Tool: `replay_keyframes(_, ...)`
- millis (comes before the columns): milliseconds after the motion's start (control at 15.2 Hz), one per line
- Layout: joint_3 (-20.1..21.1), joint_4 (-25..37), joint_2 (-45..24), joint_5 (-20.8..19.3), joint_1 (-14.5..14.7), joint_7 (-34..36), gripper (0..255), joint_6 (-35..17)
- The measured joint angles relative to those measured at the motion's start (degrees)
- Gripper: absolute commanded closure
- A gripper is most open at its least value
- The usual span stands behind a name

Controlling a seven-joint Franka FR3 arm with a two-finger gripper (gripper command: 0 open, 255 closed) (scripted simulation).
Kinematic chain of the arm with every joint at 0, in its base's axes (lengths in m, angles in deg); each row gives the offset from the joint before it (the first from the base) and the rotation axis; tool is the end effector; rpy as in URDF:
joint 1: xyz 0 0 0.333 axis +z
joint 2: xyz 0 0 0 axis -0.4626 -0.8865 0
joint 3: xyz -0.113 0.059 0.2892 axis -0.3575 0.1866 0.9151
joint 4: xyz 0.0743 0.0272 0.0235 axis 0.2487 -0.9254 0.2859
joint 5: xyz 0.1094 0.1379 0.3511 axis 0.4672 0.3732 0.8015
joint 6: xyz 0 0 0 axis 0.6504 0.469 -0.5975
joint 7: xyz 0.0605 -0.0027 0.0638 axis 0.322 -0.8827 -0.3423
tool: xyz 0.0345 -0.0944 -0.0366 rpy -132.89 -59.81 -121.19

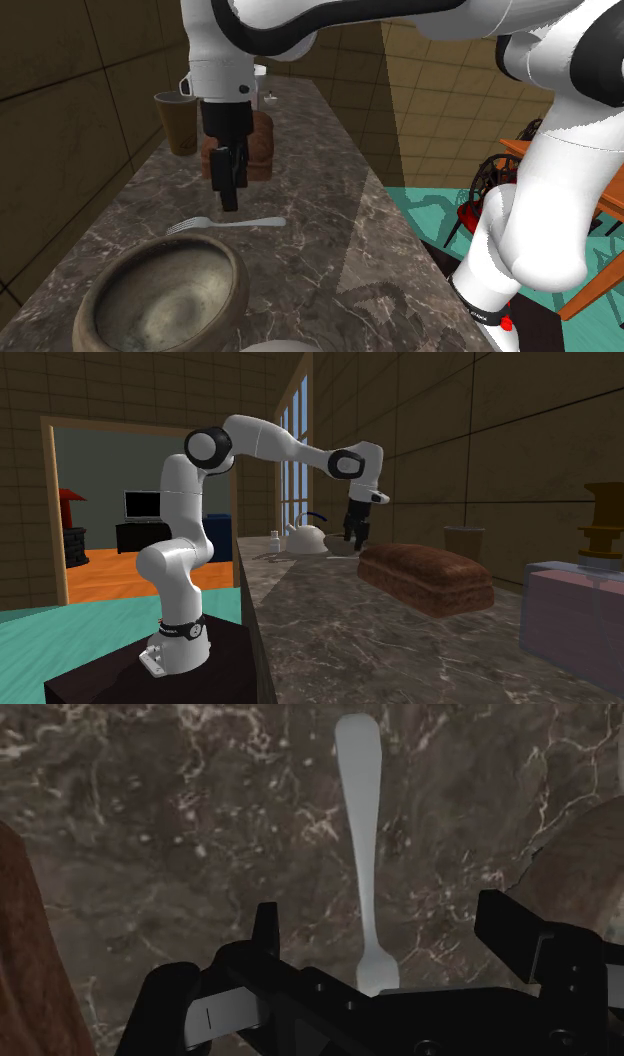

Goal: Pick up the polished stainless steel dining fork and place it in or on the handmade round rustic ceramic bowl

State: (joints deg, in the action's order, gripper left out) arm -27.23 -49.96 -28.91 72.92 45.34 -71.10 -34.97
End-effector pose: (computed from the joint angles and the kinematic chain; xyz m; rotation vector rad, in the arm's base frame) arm 0.4614 0.3435 0.5031 -2.7796 -1.0776 0.2514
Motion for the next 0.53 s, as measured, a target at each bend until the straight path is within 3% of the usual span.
replay_keyframes(528,0.67,-4.2,-1.22,0.06,0.81,-0.3,0,-5.45)
